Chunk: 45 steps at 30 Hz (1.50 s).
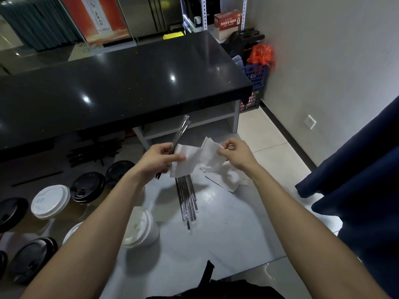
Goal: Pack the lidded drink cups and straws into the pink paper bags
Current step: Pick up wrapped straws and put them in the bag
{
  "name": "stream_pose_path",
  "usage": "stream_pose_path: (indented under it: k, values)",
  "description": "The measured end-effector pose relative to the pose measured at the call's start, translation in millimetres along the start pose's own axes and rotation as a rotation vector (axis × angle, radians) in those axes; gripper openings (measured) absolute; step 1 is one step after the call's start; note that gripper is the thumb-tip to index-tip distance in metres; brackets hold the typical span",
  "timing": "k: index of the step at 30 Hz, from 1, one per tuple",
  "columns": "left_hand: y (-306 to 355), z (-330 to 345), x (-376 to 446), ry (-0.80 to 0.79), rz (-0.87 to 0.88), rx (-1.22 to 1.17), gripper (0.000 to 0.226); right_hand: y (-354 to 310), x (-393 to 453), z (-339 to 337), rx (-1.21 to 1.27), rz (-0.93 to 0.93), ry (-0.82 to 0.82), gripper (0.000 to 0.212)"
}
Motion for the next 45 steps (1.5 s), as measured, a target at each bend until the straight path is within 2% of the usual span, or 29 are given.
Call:
stream_pose_path:
  k: [1,3,5,8,10,13,14,16,19,22,25,27,30,32,34,38,42,45]
  values:
    - [2.1,-0.4,-2.9,-0.066,-0.003,-0.04,0.04,-4.6,-1.5,-2.5,0.085,0.003,0.013,0.011]
    - [9.0,1.1,-10.3,-0.175,0.002,-0.088,0.034,-19.3,-5.6,-4.0,0.23,-0.026,-0.008,0.022]
    - [15.6,3.2,-15.0,-0.185,0.01,-0.094,0.027,-37.3,-9.6,-1.2,0.287,-0.08,-0.055,0.028]
    - [22.3,1.7,-17.2,-0.051,0.033,-0.041,0.037,-61.7,-16.7,8.8,0.315,-0.167,-0.132,0.023]
    - [24.7,-5.2,-18.3,0.036,0.049,-0.009,0.031,-73.2,-21.9,14.8,0.356,-0.191,-0.163,0.019]
    - [24.2,-15.4,-25.0,0.096,0.054,-0.028,0.022,-87.9,-33.6,19.5,0.42,-0.203,-0.249,0.038]
    - [24.7,-17.9,-28.9,0.113,0.055,-0.034,0.023,-92.3,-36.9,22.1,0.408,-0.212,-0.282,0.039]
    - [25.0,-22.6,-38.0,0.121,0.062,-0.059,0.026,-100.5,-42.9,30.5,0.319,-0.25,-0.303,0.029]
    - [29.5,-31.1,-53.6,0.141,0.086,-0.06,0.033,-112.6,-47.1,45.9,0.256,-0.239,-0.263,0.013]
    - [34.3,-46.7,-69.9,0.326,0.107,-0.088,0.035,-125.4,-49.1,51.6,0.245,-0.185,-0.153,0.008]
    - [36.2,-70.2,-90.6,0.487,0.094,-0.097,0.02,-144.9,-52.1,61.2,0.274,-0.202,-0.071,0.008]
    - [38.8,-85.4,-107.7,0.477,0.127,-0.063,0.013,-167.2,-59.2,75.4,0.313,-0.249,-0.065,0.01]
    - [44.3,-105.7,-133.0,0.409,0.22,-0.142,0.013,-207.9,-77.8,106.5,0.359,-0.33,-0.113,0.009]
    - [47.9,-121.6,-147.8,0.42,0.268,-0.183,0.013,-232.9,-93.5,130.5,0.409,-0.366,-0.182,0.006]
    - [50.7,-142.7,-164.2,0.434,0.293,-0.194,0.016,-255.5,-110.1,153.7,0.448,-0.38,-0.215,0.013]
    - [54.5,-191.6,-202.1,0.356,0.295,-0.166,0.019,-294.5,-142.7,193.2,0.482,-0.359,-0.146,0.032]
    - [60.8,-241.5,-237.8,0.305,0.306,-0.072,0.017,-326.8,-173.2,222.5,0.486,-0.381,-0.083,0.019]
    - [71.1,-280.5,-267.7,0.332,0.358,0.144,0.015,-350.2,-194.0,232.4,0.448,-0.422,-0.011,0.013]
Point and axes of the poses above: each hand's wrist, its own x-axis towards the middle knuckle, its own z-axis out of the palm, y = z × x, the point moved 3 cm from there along x, towards the middle knuckle, and after that the axes turned 12 degrees about -x, right-handed, at the moved point
